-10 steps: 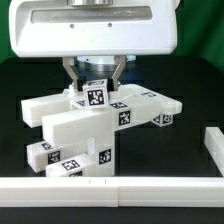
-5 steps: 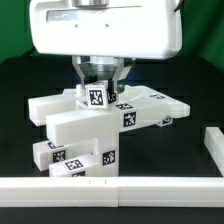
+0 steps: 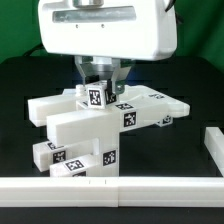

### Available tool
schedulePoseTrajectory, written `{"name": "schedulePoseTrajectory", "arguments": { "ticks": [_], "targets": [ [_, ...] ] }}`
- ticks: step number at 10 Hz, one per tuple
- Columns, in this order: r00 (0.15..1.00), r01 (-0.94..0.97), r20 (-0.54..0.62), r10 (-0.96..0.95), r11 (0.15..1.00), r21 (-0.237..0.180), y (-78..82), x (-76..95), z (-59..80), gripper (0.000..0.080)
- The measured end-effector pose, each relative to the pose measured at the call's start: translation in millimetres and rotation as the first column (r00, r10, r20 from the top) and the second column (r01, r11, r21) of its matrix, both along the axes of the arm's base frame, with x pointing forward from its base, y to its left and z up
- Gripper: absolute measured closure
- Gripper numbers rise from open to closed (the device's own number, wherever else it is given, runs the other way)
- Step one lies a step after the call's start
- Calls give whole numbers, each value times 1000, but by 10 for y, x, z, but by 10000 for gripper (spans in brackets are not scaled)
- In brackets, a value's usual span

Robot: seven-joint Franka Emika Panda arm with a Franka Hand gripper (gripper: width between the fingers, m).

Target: Assemble chair

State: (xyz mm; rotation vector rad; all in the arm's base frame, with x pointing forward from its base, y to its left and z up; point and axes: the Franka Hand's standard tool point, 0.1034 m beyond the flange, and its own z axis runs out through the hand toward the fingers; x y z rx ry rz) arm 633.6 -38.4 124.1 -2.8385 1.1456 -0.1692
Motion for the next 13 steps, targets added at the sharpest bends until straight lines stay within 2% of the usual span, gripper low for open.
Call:
{"name": "schedulePoseTrajectory", "arguments": {
  "ticks": [1,2,6,9,13],
  "targets": [
    [999,-49,1,49,999,-6,-1,3,4,322],
    [995,-98,2,98,995,-14,3,4,5,189],
    [887,-461,-1,462,885,-65,21,10,5,152],
    [715,-697,-15,699,710,-100,67,11,-1,151],
    [499,-862,-45,865,490,-131,69,9,-6,151]
  ]
}}
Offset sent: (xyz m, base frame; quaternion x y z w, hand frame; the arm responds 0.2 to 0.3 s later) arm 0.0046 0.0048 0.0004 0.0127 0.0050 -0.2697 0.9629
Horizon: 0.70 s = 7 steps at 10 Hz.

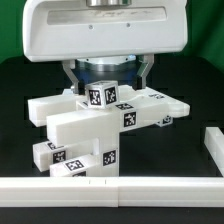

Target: Assemble chair

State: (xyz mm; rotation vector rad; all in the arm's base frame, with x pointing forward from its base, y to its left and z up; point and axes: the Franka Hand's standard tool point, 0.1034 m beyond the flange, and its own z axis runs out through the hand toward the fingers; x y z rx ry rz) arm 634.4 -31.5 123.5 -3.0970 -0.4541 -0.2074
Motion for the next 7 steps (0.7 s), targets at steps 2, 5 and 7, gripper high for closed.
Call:
{"name": "schedulePoseTrajectory", "arguments": {
  "ticks": [2,5,7],
  "targets": [
    [994,-108,1,108,994,-16,-19,-1,0,151],
    [968,-251,-3,252,967,-44,-49,-4,0,151],
    [969,-248,-3,248,968,-44,-54,-4,0,163]
  ]
}}
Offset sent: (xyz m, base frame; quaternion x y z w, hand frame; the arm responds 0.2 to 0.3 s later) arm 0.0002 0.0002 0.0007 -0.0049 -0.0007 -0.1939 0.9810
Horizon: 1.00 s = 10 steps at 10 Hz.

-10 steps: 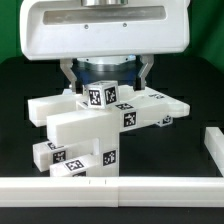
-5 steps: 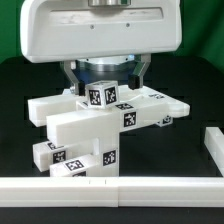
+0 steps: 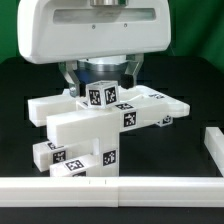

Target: Assemble chair

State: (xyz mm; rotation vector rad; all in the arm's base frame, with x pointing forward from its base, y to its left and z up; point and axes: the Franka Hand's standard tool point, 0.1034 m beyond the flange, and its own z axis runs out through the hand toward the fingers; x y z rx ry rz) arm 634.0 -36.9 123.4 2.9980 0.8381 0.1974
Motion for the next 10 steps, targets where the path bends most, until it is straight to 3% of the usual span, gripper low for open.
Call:
{"name": "schedulePoseTrajectory", "arguments": {
  "ticks": [2,4,7,10],
  "targets": [
    [1000,0,0,0,1000,0,-2,0,1,513],
    [1000,9,0,-9,1000,1,-2,0,0,514],
    [973,232,-3,-232,972,30,-1,16,-4,514],
    [841,541,-27,-540,838,70,17,16,-4,512]
  ]
}}
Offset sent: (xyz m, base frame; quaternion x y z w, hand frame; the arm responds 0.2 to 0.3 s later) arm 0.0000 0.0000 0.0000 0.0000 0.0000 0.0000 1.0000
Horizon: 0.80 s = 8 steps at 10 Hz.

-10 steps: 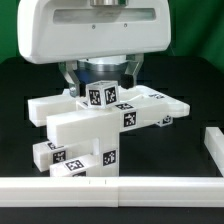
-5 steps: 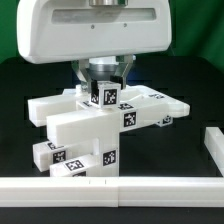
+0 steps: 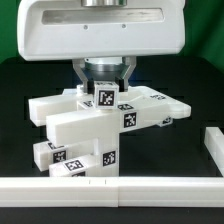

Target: Assemble chair

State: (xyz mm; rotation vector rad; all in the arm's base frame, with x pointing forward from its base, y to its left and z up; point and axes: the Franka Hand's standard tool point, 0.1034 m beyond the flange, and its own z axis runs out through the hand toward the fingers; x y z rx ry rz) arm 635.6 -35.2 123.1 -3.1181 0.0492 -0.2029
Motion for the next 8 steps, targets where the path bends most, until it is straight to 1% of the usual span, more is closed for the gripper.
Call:
{"name": "schedulePoseTrajectory", "arguments": {
  "ticks": [1,3,5,7,8],
  "targets": [
    [995,102,-2,-102,995,14,9,0,0,512],
    [956,292,-11,-292,956,38,17,7,-2,512],
    [892,451,-21,-451,890,58,43,20,-3,512],
    [839,544,-30,-543,836,77,35,23,-4,512],
    [786,618,-41,-617,780,97,31,28,-5,512]
  ]
}}
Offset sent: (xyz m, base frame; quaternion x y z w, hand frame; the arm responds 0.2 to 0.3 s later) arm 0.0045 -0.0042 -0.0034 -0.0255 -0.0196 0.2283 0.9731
